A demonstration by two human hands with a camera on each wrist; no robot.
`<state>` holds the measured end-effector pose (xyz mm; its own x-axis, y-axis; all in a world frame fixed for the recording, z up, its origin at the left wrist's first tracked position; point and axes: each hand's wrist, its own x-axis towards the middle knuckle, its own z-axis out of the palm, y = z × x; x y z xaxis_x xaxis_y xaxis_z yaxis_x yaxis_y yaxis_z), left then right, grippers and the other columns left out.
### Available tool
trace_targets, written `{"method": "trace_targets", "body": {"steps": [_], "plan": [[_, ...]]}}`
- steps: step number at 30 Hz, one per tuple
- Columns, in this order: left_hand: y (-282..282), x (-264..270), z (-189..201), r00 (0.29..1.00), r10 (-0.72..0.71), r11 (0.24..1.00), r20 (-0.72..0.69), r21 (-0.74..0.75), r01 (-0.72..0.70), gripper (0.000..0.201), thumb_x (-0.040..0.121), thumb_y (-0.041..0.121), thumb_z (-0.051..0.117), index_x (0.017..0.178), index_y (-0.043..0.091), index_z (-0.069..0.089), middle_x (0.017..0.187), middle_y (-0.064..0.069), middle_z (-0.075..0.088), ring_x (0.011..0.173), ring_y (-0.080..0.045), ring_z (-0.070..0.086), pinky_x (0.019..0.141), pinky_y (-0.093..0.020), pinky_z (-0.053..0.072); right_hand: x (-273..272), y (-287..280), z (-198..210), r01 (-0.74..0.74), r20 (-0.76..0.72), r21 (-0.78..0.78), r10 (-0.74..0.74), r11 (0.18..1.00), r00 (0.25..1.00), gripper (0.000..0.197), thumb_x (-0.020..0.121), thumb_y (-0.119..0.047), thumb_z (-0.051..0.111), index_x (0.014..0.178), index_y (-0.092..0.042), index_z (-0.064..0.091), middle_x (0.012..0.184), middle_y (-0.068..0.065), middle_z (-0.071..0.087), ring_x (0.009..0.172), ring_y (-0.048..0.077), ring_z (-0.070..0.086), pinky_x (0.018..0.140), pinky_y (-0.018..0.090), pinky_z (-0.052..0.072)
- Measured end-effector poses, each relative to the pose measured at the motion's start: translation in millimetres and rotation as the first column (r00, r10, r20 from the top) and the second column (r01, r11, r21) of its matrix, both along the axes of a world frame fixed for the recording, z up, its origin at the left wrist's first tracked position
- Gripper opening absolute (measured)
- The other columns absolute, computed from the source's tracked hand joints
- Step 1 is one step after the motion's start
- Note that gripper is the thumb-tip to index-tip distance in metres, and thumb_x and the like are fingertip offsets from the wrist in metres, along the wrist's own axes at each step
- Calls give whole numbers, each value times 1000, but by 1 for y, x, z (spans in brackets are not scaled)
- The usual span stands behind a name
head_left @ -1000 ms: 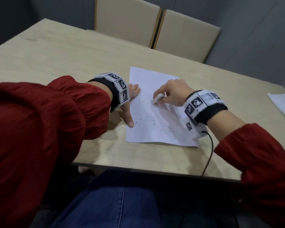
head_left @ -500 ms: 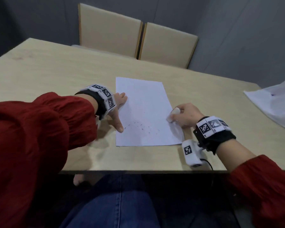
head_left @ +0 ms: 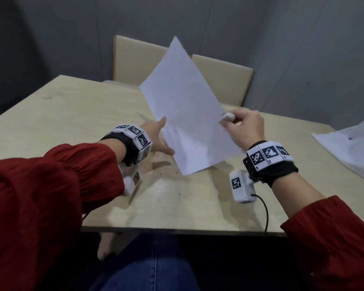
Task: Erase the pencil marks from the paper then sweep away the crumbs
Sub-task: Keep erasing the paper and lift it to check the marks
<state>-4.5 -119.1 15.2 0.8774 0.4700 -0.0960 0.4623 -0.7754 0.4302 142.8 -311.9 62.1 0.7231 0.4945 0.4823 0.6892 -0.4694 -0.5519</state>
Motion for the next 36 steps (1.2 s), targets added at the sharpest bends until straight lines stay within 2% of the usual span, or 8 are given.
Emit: {"method": "trace_targets", "body": {"steps": [11, 14, 19, 21, 24, 26, 29, 36], "plan": [[4, -1, 52, 703, 185, 918, 687, -376, 126, 53, 85, 4, 72, 134, 2, 53, 123, -12, 65, 104, -10, 65, 96, -20, 47, 14, -8, 66, -20, 359, -101, 55, 995, 932, 14, 83, -25, 69, 91, -17, 75, 99, 2, 70, 93, 27, 62, 85, 38, 47], [-5, -1, 76, 594, 148, 912, 791, -342, 227, 35, 84, -2, 70, 119, 0, 63, 107, -15, 70, 80, 5, 67, 92, -21, 52, 18, -11, 86, 65, 450, -184, 26, 981, 893, 17, 86, -27, 63, 95, -18, 75, 105, 0, 68, 101, 28, 58, 87, 45, 45], [-22, 1, 113, 433, 12, 924, 901, -176, 340, 44, 77, -3, 77, 118, 3, 64, 106, -7, 70, 89, 0, 69, 90, -19, 52, 17, -13, 107, 103, 556, -273, 70, 957, 828, 18, 91, -26, 60, 98, -17, 74, 111, -3, 66, 105, 26, 52, 90, 40, 35], [-30, 0, 127, 452, -105, 965, 886, -20, 263, 60, 70, 8, 85, 126, 6, 62, 116, -2, 67, 107, -5, 65, 100, -19, 46, 13, -12, 111, 82, 575, -273, 94, 958, 813, 16, 90, -25, 61, 97, -17, 74, 110, -5, 66, 104, 25, 52, 89, 40, 34], [-37, -3, 142, 739, -179, 978, 649, 200, 61, 85, 68, 26, 88, 141, 12, 48, 139, -6, 54, 131, -19, 47, 109, -20, 28, 5, -11, 117, -7, 608, -236, 153, 972, 779, 12, 88, -23, 64, 91, -17, 75, 106, -7, 68, 99, 24, 54, 84, 38, 33], [-37, 1, 143, 841, -118, 974, 529, 226, -6, 61, 75, 27, 82, 128, 6, 60, 126, -15, 62, 119, -29, 54, 104, -28, 37, -2, -10, 120, -51, 636, -223, 185, 974, 749, 11, 88, -23, 64, 89, -19, 75, 103, -8, 68, 97, 23, 56, 82, 37, 32], [-31, 3, 135, 836, -12, 976, 548, 190, -111, 29, 87, 23, 63, 71, -1, 57, 66, -18, 47, 71, -34, 41, 64, -30, 36, -7, -8, 127, -89, 669, -170, 182, 981, 721, 12, 87, -27, 65, 87, -22, 75, 106, -11, 69, 100, 21, 56, 82, 32, 26], [-3, -6, 118, 719, 303, 947, 625, -113, -301, 34, 91, 26, 59, 68, 1, 56, 64, -13, 42, 67, -27, 40, 59, -30, 30, 5, -20, 130, 62, 673, 11, -54, 998, 737, 16, 85, -35, 61, 83, -24, 72, 126, -9, 58, 114, 20, 51, 89, 34, 24]]}}
